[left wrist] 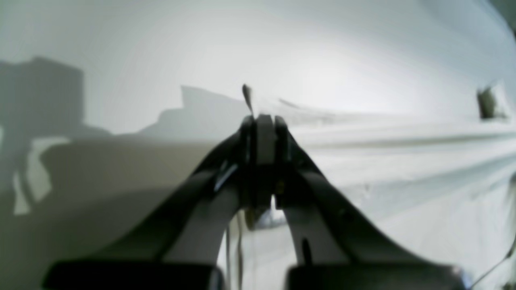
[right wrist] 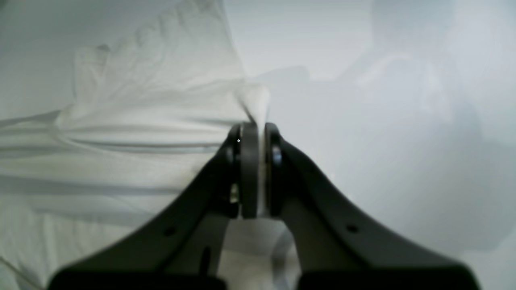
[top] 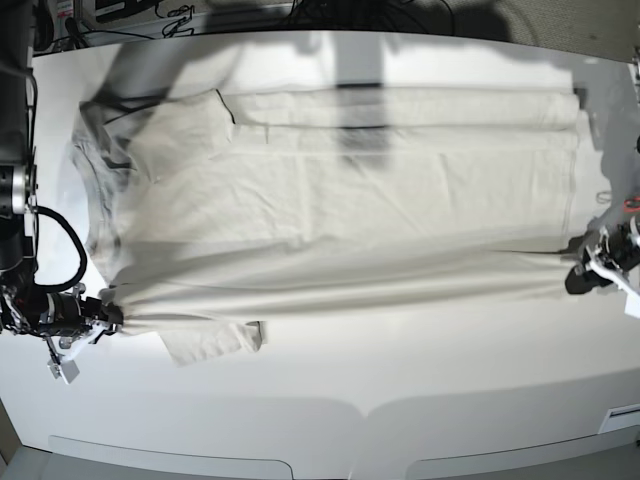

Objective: Fold the T-shirt properly
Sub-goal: 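Lift the hem with both grippers and fold it toward the collar, then lay the hem down near the collar and open both grippers, then raise both grippers away from the folded shirt edge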

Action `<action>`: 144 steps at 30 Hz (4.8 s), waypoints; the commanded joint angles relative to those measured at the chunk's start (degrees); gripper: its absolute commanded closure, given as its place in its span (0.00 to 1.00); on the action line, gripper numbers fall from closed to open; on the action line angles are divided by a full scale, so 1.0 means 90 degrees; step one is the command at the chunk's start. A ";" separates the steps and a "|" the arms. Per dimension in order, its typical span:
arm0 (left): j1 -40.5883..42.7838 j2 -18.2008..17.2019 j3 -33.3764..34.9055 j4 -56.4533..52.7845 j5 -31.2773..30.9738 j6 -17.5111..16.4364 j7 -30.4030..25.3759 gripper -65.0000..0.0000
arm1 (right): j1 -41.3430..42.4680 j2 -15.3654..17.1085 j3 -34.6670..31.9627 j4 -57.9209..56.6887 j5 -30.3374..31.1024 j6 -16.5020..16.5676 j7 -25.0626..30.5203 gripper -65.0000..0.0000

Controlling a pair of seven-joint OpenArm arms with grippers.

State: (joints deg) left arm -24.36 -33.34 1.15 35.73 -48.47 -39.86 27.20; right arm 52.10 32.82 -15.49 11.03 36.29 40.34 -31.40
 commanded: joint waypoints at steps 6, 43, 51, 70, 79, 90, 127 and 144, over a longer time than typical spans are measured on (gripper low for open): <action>0.0593 -0.0109 -0.0039 0.1938 -0.0092 0.0590 -0.0211 1.00 | -0.0245 0.0112 0.0010 0.0561 0.0063 -0.0037 0.0593 1.00; 0.1880 -0.0109 -0.0597 0.3628 0.0508 0.1382 0.0175 1.00 | -0.6081 0.0899 0.2963 0.7961 0.0544 -0.0770 0.0466 1.00; 0.2642 -0.0104 -0.1331 0.4444 0.0503 0.1382 0.0369 1.00 | -0.6793 0.0884 0.3602 0.8354 0.0549 -0.0770 0.0461 1.00; 0.3801 -0.0090 -0.1753 0.4770 0.0772 0.1384 0.0474 1.00 | -0.8140 0.0338 0.4194 0.9000 0.0466 -0.0746 0.0495 1.00; 0.4121 -0.0090 -0.2047 0.4770 0.0792 0.1212 0.0503 1.00 | -0.8476 0.0257 0.4634 0.9000 0.0464 -0.0741 0.0486 1.00; 0.4279 -0.0090 -0.2047 0.4770 0.1127 0.1214 0.0469 1.00 | -0.8473 -0.0291 0.4634 0.9000 -0.0401 -0.0746 0.0539 1.00; 0.4294 -0.0209 -0.3101 0.4573 -0.1054 -0.0016 0.2815 0.32 | -0.7587 -0.0398 0.4634 0.9000 0.1226 -0.0037 -0.1253 0.48; 0.4277 0.0165 -0.3099 0.3070 -0.2125 -0.0016 0.3257 0.32 | -0.7570 -0.0614 0.4631 0.9000 0.1258 -0.0037 -0.1217 0.48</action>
State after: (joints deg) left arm 14.11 -30.92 -26.46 62.92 -68.12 -39.81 54.94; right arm -16.49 26.22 25.74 91.13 46.54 39.40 -43.57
